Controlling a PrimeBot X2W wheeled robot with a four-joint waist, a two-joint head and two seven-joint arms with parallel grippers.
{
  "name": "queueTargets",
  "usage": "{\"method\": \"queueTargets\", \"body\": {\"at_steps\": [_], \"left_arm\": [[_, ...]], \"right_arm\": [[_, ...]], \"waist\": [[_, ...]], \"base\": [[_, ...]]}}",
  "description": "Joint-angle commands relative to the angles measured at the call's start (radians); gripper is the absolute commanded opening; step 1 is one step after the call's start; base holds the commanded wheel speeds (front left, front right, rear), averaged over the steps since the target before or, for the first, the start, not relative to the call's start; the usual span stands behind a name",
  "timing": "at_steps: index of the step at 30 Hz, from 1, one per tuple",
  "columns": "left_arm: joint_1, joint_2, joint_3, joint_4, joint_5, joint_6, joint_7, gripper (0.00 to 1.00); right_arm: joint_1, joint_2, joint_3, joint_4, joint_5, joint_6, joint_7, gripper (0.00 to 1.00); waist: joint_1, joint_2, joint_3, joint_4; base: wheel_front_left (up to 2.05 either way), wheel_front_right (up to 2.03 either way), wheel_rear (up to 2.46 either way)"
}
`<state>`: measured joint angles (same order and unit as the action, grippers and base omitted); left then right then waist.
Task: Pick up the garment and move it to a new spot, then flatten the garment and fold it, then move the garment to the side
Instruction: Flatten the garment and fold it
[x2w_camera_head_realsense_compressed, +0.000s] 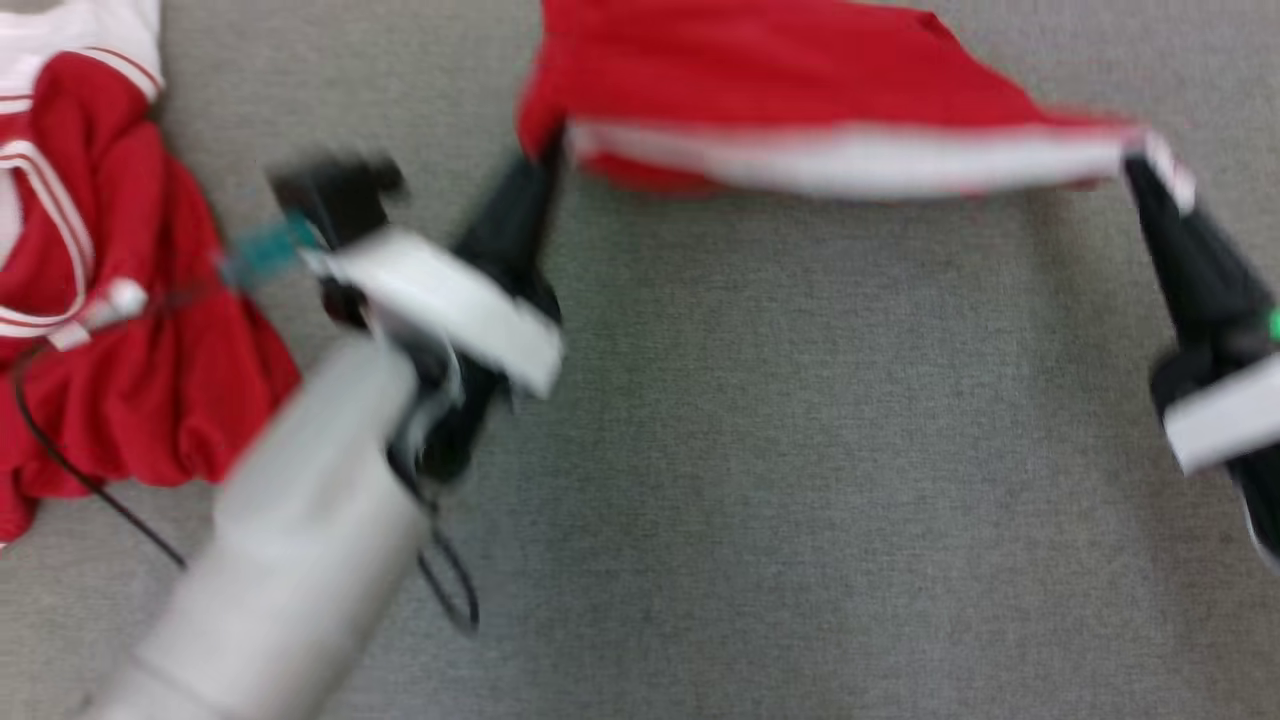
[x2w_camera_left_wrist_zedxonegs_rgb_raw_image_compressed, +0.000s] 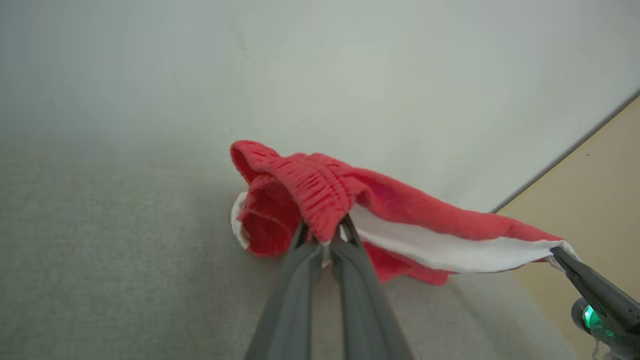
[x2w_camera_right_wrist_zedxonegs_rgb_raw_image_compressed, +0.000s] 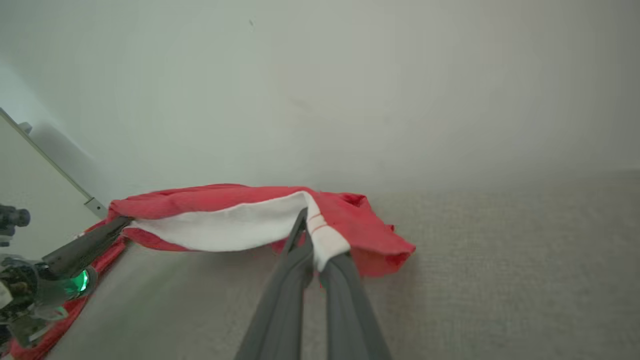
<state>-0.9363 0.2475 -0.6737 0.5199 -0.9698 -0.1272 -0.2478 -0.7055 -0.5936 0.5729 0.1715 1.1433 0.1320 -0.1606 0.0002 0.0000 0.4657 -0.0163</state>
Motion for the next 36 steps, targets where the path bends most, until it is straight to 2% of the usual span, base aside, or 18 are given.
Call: {"method": "queueTargets", "body": {"at_steps": [1, 6, 11, 21, 25, 30, 36], "left_arm": [[0.040, 0.022, -0.019, -0.030, -0.024, -0.003, -0.004, 0.00], [0.244, 0.103, -0.095, -0.172, -0.080, -0.003, -0.010, 0.00], [0.460, 0.190, -0.129, -0.310, -0.108, 0.010, -0.013, 0.00], [0.819, 0.363, -0.152, -0.662, -0.211, 0.172, 0.026, 0.00], [0.904, 0.413, -0.161, -0.790, -0.260, 0.208, 0.056, 0.00], [0.955, 0.468, -0.131, -0.935, -0.326, 0.221, 0.069, 0.00], [0.915, 0.482, -0.125, -0.941, -0.327, 0.235, 0.106, 0.00]], "right_arm": [[0.046, -0.033, 0.004, -0.026, 0.021, -0.003, -0.015, 0.00], [0.281, -0.160, 0.044, -0.162, 0.086, -0.003, -0.056, 0.00], [0.482, -0.239, 0.054, -0.266, 0.120, -0.003, -0.084, 0.00], [0.835, -0.384, 0.043, -0.433, 0.162, -0.003, -0.095, 0.00], [0.968, -0.461, 0.007, -0.506, 0.196, -0.003, -0.096, 0.00], [1.083, -0.543, -0.125, -0.595, 0.245, -0.003, -0.103, 0.00], [1.090, -0.578, -0.201, -0.614, 0.219, -0.003, -0.078, 0.00]], "waist": [[-0.0002, 0.0000, -0.019, 0.012], [-0.0002, 0.0000, -0.100, 0.017], [-0.0002, 0.0000, -0.201, 0.005], [-0.0002, 0.0000, -0.317, 0.004], [-0.0002, 0.0000, -0.334, 0.012], [-0.0002, 0.0000, -0.329, 0.021], [-0.0002, 0.0000, -0.306, 0.032]], "base": [[0.00, 0.00, 0.00], [0.00, 0.00, 0.00], [0.00, 0.00, 0.00], [0.00, 0.00, 0.00], [0.00, 0.00, 0.00], [0.00, 0.00, 0.00], [0.00, 0.00, 0.00]]}}
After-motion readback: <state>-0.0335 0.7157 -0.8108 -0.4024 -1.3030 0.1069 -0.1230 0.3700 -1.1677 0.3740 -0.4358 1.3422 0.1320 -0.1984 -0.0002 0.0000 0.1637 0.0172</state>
